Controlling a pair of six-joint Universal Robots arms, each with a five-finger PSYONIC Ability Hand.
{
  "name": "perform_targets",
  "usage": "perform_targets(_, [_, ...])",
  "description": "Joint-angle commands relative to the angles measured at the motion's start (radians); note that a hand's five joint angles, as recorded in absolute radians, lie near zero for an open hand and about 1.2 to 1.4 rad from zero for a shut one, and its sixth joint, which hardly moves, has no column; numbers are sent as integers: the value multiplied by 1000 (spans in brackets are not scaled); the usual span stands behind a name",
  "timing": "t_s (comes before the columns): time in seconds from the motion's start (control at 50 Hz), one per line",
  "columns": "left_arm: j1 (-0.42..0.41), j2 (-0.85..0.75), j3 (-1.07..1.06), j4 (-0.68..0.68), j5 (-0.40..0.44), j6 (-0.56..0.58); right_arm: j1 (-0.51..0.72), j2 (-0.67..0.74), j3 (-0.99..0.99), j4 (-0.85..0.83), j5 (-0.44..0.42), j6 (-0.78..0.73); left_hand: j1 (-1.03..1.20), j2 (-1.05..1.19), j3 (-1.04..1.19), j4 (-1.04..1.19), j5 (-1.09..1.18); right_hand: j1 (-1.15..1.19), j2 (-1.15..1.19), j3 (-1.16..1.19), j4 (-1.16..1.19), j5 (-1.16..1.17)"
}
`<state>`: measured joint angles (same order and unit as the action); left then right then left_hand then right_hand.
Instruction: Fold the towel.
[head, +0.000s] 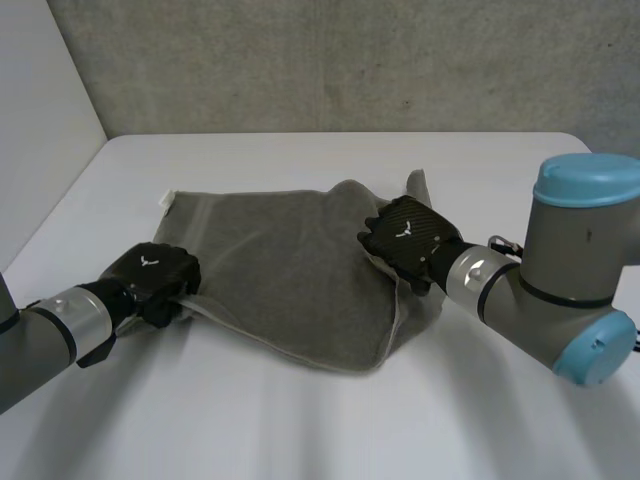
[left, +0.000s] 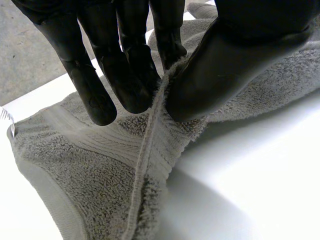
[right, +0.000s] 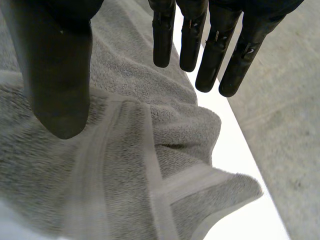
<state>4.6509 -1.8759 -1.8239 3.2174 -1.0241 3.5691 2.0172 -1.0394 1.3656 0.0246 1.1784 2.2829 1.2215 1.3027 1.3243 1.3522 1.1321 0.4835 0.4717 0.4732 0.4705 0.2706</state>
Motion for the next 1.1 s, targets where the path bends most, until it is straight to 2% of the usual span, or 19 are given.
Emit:
perform_targets(0.02, [6, 24, -18, -4, 12, 0, -2, 70, -117, 116, -78, -187, 175, 94, 72, 44, 90, -49, -37, -39, -36, -11])
perform_targets(0.14, [6, 29, -28, -10, 38, -3, 0, 88, -160, 222, -109, -334, 175, 94, 72, 44, 90, -34, -23, -24, -22, 4])
perform_targets(0.3, [8, 29, -29, -11, 44, -3, 0, 99, -155, 227, -95, -479, 175, 94, 72, 44, 90, 36, 47, 46, 49, 74])
perform_targets(0.4, [12, 29, -22, -11, 44, -3, 0, 120, -152, 230, -91, -534, 175, 94, 72, 44, 90, 162, 174, 172, 175, 200])
perform_targets(0.58, [46, 29, -15, -11, 44, -3, -2, 154, -148, 233, -89, -573, 175, 94, 72, 44, 90, 186, 198, 196, 199, 224])
perform_targets(0.62, [49, 27, -14, -11, 47, -3, -3, 159, -149, 235, -89, -588, 175, 94, 72, 44, 90, 328, 340, 339, 341, 367])
perform_targets(0.64, [49, 27, -14, -11, 47, -3, -3, 159, -149, 235, -89, -588, 175, 94, 72, 44, 90, 330, 341, 340, 343, 368])
perform_targets(0.68, [49, 27, -14, -11, 50, -3, -12, 148, -158, 236, -92, -588, 175, 94, 72, 44, 90, 692, 703, 702, 704, 730])
perform_targets(0.7, [49, 27, -14, -11, 50, -3, -12, 148, -158, 236, -92, -588, 175, 94, 72, 44, 90, 694, 705, 704, 707, 732])
perform_targets(0.72, [49, 29, -14, -11, 50, -3, -15, 136, -163, 238, -92, -571, 175, 94, 72, 44, 90, 906, 918, 916, 919, 944])
perform_targets(0.8, [49, 29, -14, -13, 48, -3, -28, 81, -160, 238, -94, -513, 175, 94, 72, 44, 90, 913, 925, 923, 926, 951])
perform_targets(0.84, [49, 35, -14, -18, 48, -4, -64, 26, -137, 238, -83, -377, 175, 94, 72, 44, 90, 913, 925, 923, 926, 951])
perform_targets(0.86, [49, 35, -14, -18, 48, -4, -64, 25, -137, 238, -83, -376, 175, 94, 72, 44, 90, 913, 925, 923, 926, 951])
perform_targets(0.9, [49, 69, -17, -40, 48, -6, -103, -28, -79, 270, -71, -242, 175, 94, 72, 44, 90, 913, 925, 923, 926, 951])
perform_targets(0.92, [49, 69, -17, -41, 48, -6, -103, -28, -79, 270, -71, -241, 175, 94, 72, 44, 90, 913, 925, 923, 926, 951])
perform_targets(0.98, [58, 150, -22, -94, 53, -9, -135, -149, 47, 353, -37, -122, 175, 94, 72, 44, 90, 913, 925, 923, 926, 951])
perform_targets(1.1, [71, 271, -18, -139, 105, -50, -178, -313, 179, 357, -13, -11, 175, 94, 72, 44, 90, 913, 925, 923, 926, 951])
